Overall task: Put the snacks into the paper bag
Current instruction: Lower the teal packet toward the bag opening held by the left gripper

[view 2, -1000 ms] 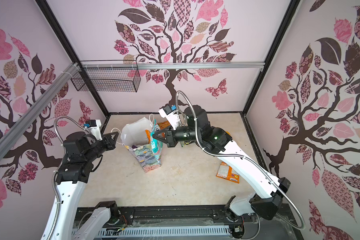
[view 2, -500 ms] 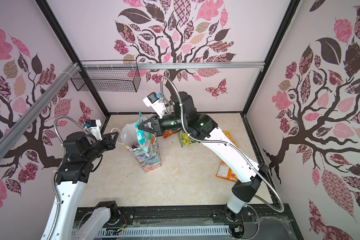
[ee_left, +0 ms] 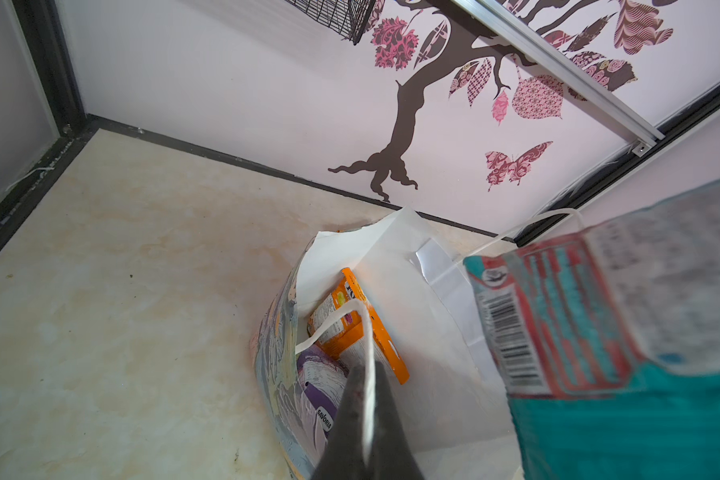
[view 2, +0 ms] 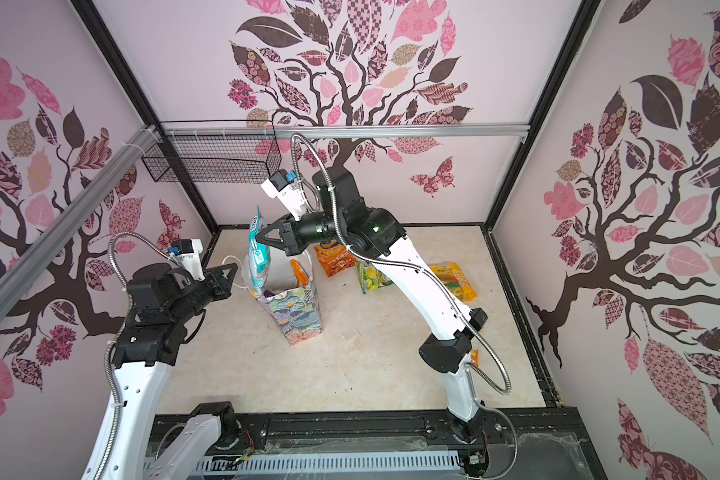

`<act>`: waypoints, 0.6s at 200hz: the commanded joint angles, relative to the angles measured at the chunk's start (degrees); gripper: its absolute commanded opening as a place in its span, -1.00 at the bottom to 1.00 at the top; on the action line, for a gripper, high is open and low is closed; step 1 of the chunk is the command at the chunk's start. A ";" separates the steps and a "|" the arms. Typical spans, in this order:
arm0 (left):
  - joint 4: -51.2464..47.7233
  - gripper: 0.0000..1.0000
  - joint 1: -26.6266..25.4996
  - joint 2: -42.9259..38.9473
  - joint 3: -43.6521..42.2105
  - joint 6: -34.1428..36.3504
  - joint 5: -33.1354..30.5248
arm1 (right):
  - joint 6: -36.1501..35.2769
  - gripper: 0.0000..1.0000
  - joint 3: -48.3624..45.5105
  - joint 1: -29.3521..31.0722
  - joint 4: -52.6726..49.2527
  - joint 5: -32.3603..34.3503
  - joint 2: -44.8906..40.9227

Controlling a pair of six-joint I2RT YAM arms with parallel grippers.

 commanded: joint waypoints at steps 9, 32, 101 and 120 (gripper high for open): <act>1.43 -1.00 0.31 0.25 -1.65 -0.31 0.96 | -1.89 -1.00 0.85 -0.37 3.34 3.98 3.43; 1.40 -1.00 0.30 0.27 -1.57 -0.27 1.09 | -1.80 -1.00 3.36 -0.89 3.05 4.00 6.43; 1.48 -1.00 0.27 0.00 -1.59 -0.19 1.09 | -1.57 -1.00 4.18 -0.97 4.62 5.41 9.42; 1.48 -1.00 0.26 -0.07 -1.61 -0.12 0.93 | -1.00 -1.00 4.23 -0.95 5.87 4.97 10.09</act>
